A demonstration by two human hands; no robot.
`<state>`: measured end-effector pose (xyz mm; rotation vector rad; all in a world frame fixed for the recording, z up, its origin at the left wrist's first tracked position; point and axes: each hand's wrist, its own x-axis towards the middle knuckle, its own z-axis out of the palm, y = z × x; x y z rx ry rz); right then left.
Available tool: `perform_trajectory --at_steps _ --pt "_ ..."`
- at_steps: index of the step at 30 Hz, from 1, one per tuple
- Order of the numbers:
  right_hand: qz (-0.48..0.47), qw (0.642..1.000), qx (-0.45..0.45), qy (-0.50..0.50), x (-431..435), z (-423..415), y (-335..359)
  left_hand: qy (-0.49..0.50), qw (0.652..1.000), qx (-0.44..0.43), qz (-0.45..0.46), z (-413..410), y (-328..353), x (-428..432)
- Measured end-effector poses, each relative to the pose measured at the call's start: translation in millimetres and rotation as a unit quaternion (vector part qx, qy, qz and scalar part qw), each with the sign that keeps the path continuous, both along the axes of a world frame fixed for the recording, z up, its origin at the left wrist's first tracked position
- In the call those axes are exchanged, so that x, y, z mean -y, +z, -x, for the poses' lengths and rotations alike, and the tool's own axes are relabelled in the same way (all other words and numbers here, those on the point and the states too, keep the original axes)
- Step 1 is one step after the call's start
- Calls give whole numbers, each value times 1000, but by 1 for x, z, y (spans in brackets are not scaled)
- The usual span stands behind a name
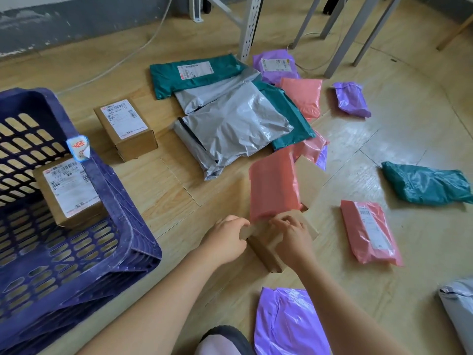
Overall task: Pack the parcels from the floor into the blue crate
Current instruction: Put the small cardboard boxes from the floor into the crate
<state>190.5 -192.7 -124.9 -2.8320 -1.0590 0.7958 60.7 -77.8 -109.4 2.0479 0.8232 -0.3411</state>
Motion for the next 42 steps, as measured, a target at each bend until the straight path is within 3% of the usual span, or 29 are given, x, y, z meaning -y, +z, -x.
perform_trajectory --at_steps 6,14,17,21,26,32,36,42 --pt "47 993 -60 -90 15 -7 -9 3 1000 -7 14 4 -7 1" --pt "-119 984 -28 -132 4 3 -3 26 999 -27 34 12 -18 -4" --pt "-74 997 21 7 3 8 -1 39 998 -36 28 17 -20 -6" --pt "-23 979 29 203 -8 17 -2 56 997 -51 15 26 -22 -11" --pt "69 966 33 249 -25 21 -7 63 996 -59 22 32 -24 -16" --pt "61 959 59 270 -34 24 -16 73 995 -66 24 40 -25 -20" --pt "34 973 27 228 -37 30 -16 100 992 -61 41 43 -27 -22" --pt "-94 988 -123 18 -50 18 4 253 958 -9 133 31 -19 -31"
